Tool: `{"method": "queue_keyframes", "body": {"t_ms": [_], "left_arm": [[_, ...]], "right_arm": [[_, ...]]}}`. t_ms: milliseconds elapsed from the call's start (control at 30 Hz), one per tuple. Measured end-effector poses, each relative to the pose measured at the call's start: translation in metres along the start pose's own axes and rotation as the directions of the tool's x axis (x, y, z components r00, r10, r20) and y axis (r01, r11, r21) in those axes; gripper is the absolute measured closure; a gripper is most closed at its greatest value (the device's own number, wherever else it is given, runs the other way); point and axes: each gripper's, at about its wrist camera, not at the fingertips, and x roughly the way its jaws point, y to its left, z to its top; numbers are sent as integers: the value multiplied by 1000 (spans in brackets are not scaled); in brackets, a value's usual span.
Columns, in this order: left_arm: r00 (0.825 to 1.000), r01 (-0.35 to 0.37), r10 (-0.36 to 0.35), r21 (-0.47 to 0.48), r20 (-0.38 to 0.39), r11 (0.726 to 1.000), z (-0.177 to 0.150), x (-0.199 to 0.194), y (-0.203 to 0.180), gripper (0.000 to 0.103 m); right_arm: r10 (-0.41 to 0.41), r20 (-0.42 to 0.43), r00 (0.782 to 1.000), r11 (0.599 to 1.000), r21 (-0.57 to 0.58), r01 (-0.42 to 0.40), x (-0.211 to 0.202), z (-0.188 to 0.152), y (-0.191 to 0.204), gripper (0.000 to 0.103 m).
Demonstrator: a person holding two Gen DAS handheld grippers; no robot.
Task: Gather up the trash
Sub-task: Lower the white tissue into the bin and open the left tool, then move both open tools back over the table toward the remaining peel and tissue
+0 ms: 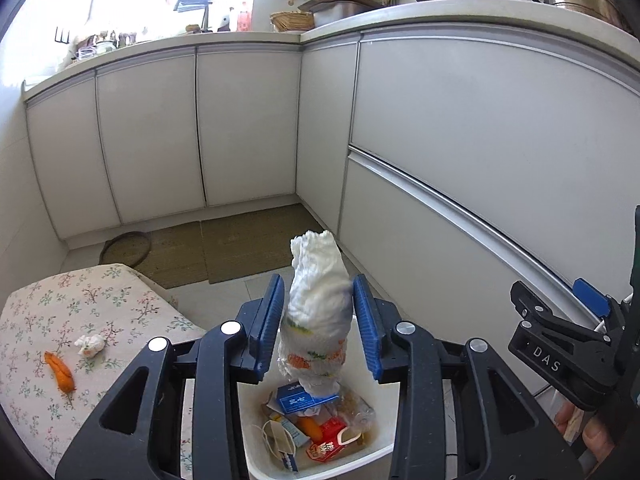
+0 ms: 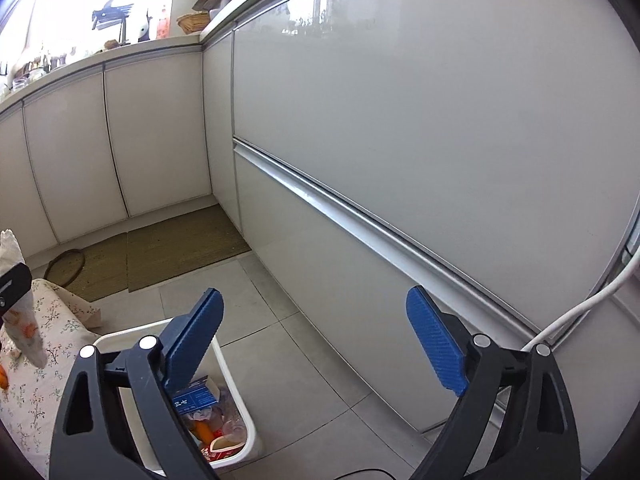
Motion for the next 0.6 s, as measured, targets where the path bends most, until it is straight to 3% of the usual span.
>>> {"method": "queue_keyframes", "body": {"t_ms": [33,100,200,267,333,600], "left_arm": [[1000,1,-2,-4,-14,1000,0,6,-4,46],[999,-16,15,-11,-28,1000,1,14,-9,32],[998,-46,47,2,-39,999,2,18,-12,30],[997,-74,74,4,-34,997,0,15,-9,23],[994,-110,110,-5,-21,994,0,11,-3,10],[979,-204,203,-63,-18,977,-2,-6,39,7]], "right_arm": [[-10,0,1000,1000,8,10,1,0,-3,13],[-36,8,999,999,28,36,1,2,-7,13],[-75,39,996,996,52,73,-4,4,-8,9],[-82,63,995,995,53,79,-8,5,-4,8],[-83,86,993,996,46,79,-14,4,3,7],[-24,150,988,1000,1,24,-36,1,44,7]]}}
